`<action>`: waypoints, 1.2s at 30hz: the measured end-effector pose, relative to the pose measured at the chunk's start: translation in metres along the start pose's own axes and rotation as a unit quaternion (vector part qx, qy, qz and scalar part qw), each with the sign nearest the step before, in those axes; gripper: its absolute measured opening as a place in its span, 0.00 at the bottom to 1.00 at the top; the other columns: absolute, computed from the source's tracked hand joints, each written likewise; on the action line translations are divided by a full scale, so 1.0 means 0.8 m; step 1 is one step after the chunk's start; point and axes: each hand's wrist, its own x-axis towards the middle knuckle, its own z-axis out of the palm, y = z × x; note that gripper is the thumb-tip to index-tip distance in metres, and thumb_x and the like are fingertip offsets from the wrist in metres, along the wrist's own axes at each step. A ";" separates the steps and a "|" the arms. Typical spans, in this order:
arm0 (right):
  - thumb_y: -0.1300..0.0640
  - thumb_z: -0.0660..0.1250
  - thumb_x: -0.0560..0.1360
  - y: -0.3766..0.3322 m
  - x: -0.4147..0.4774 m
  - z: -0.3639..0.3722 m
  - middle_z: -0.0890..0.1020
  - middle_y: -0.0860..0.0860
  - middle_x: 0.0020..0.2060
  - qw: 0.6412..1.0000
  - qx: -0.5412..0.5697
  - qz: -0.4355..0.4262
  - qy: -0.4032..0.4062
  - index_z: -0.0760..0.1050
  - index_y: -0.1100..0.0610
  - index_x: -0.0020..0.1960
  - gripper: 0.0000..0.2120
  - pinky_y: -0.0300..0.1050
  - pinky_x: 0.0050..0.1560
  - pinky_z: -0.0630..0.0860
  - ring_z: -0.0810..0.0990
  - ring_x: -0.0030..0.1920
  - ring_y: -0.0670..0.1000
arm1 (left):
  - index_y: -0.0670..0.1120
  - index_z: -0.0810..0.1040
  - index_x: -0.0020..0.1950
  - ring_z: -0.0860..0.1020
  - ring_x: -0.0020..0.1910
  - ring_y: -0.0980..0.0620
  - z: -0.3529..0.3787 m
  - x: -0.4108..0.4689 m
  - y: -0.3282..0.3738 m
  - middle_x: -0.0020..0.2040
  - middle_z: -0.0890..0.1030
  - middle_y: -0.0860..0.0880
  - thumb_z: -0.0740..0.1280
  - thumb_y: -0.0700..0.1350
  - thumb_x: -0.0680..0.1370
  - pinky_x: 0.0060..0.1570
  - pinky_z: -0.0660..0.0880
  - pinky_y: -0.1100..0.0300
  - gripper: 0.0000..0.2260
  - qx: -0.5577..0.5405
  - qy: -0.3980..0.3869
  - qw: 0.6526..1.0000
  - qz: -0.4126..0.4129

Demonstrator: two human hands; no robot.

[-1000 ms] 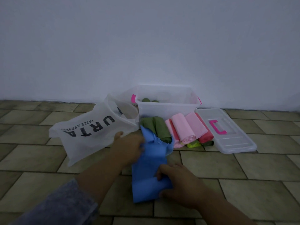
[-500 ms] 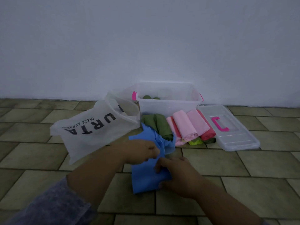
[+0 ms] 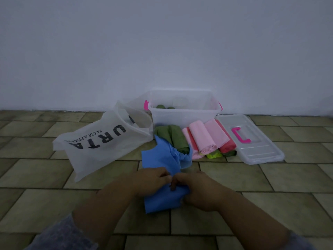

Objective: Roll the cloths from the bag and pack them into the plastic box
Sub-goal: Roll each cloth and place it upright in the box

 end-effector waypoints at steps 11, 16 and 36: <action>0.51 0.68 0.72 0.009 0.001 0.011 0.77 0.42 0.52 0.998 0.062 0.018 0.024 0.75 0.40 0.53 0.11 0.43 0.55 0.73 0.74 0.53 0.43 | 0.57 0.69 0.58 0.74 0.48 0.58 0.018 -0.023 -0.018 0.51 0.75 0.57 0.67 0.61 0.73 0.48 0.73 0.61 0.17 -0.020 0.026 0.999 0.001; 0.44 0.62 0.75 0.010 0.000 0.019 0.76 0.43 0.48 0.997 0.037 0.029 0.063 0.77 0.39 0.57 0.12 0.48 0.57 0.69 0.73 0.51 0.44 | 0.58 0.70 0.50 0.71 0.44 0.58 0.020 -0.033 -0.008 0.48 0.73 0.57 0.65 0.62 0.72 0.44 0.69 0.59 0.12 0.081 0.135 0.988 -0.004; 0.38 0.56 0.76 0.015 0.009 0.033 0.73 0.44 0.54 0.988 -0.041 0.062 0.136 0.72 0.43 0.60 0.17 0.49 0.60 0.66 0.69 0.55 0.45 | 0.57 0.68 0.67 0.72 0.57 0.56 0.029 -0.028 -0.024 0.61 0.72 0.57 0.64 0.64 0.71 0.55 0.67 0.60 0.26 0.098 0.171 0.980 0.026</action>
